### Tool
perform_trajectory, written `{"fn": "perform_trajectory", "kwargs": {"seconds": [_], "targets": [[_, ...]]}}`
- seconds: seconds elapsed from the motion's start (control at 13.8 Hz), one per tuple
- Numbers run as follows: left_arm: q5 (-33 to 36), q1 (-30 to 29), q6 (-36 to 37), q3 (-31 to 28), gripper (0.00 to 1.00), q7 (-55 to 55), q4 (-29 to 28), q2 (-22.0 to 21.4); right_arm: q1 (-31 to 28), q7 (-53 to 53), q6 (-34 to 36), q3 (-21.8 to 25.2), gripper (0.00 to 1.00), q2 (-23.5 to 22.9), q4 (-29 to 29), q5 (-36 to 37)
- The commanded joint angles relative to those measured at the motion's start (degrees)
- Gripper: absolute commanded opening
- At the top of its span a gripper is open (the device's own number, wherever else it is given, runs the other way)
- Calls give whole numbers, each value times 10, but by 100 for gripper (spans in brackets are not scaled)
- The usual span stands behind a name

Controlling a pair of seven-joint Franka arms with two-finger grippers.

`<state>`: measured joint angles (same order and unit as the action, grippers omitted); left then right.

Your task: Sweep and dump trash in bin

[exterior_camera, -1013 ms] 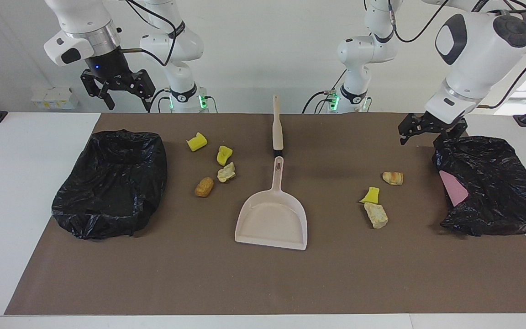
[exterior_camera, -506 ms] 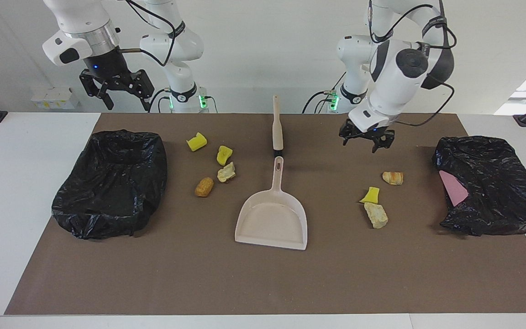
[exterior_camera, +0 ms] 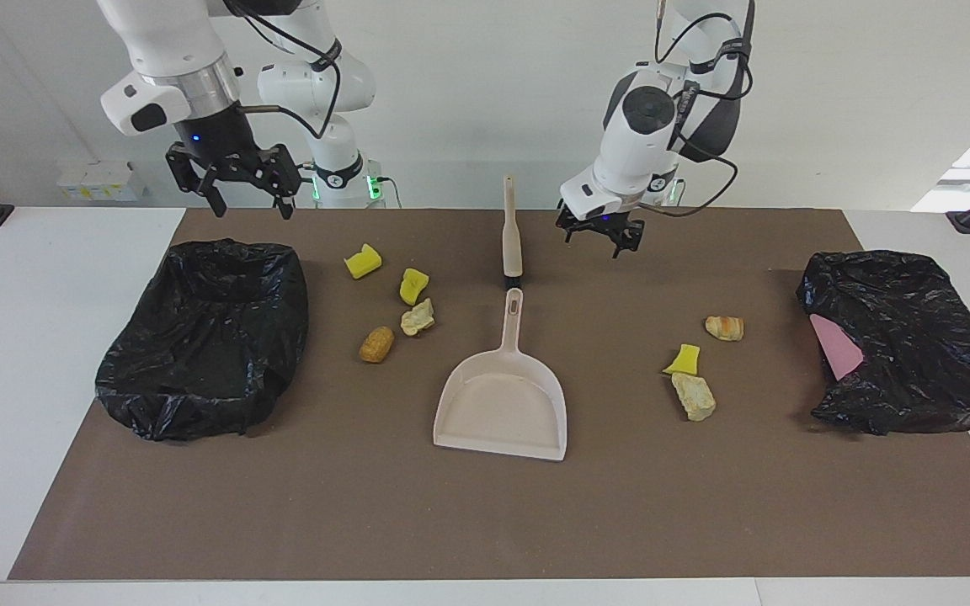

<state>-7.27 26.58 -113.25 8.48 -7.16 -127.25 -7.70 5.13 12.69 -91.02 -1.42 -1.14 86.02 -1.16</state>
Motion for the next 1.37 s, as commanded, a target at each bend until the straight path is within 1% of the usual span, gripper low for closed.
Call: {"fn": "perform_trajectory", "kwargs": {"seconds": [0.0, 0.14, 0.22, 0.29, 0.36, 0.43, 0.51, 0.65, 0.72, 0.8, 0.87, 0.94, 1.01, 1.09, 1.23, 1.3], "targets": [[-6, 85, -71, -11, 100, -90, -69, -24, 38, 53, -42, -2, 100, -37, 1, 1], [-9, 127, -80, -10, 100, -137, -80, -25, 74, 98, -86, -2, 100, -71, -1, 7], [-25, 156, -95, -10, 100, -159, -93, -26, 90, 127, -102, -2, 100, -91, -1, 23], [-34, 182, -123, -10, 100, -203, -114, -30, 118, 161, -113, -2, 100, -124, -6, 40], [-34, 219, -153, -11, 100, -231, -140, -36, 144, 201, -128, -2, 100, -156, -29, 50], [-35, 245, -182, -11, 100, -240, -163, -42, 155, 231, -143, -2, 100, -176, -38, 48], [-35, 253, -200, -10, 100, -253, -177, -43, 168, 247, -151, -2, 100, -186, -40, 48], [-35, 291, -208, -10, 100, -289, -200, -55, 191, 261, -179, -3, 100, -214, -41, 46], [-35, 296, -208, -10, 100, -301, -207, -64, 202, 270, -187, -3, 100, -227, -41, 45], [-35, 303, -207, -10, 96, -313, -210, -66, 216, 287, -192, -3, 100, -235, -42, 45], [-35, 304, -206, -10, 73, -318, -210, -66, 225, 301, -198, -3, 100, -242, -42, 43], [-35, 304, -207, -11, 26, -318, -210, -66, 235, 315, -209, -3, 100, -250, -39, 33], [-35, 301, -210, -12, 0, -318, -210, -65, 245, 320, -232, -3, 100, -259, -36, 18], [-35, 297, -212, -12, 0, -317, -210, -64, 262, 320, -251, -3, 100, -271, -28, 1], [-35, 292, -210, -14, 0, -317, -211, -63, 275, 320, -264, -3, 100, -282, -16, 1], [-35, 284, -209, -14, 0, -316, -212, -62, 281, 316, -285, -3, 100, -282, 4, 0]]}}
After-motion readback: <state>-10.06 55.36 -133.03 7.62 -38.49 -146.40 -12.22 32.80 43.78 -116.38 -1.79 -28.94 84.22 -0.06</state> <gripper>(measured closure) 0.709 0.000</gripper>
